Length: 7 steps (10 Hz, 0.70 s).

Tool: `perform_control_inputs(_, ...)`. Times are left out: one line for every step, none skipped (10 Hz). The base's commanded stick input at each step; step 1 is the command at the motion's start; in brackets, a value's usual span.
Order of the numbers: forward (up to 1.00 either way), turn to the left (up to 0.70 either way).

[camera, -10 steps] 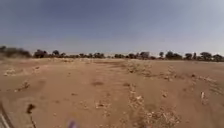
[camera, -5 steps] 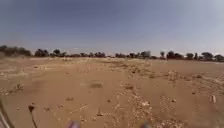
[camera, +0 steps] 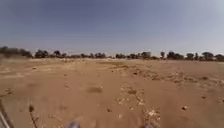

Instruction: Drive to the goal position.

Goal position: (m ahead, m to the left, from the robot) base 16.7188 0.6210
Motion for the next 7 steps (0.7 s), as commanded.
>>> perform_control_inputs(0.50,0.00)
perform_control_inputs(0.50,0.00)
perform_control_inputs(0.50,0.00)
perform_control_inputs(0.50,0.00)
perform_control_inputs(0.50,0.00)
perform_control_inputs(0.50,0.00)
perform_control_inputs(0.50,0.00)
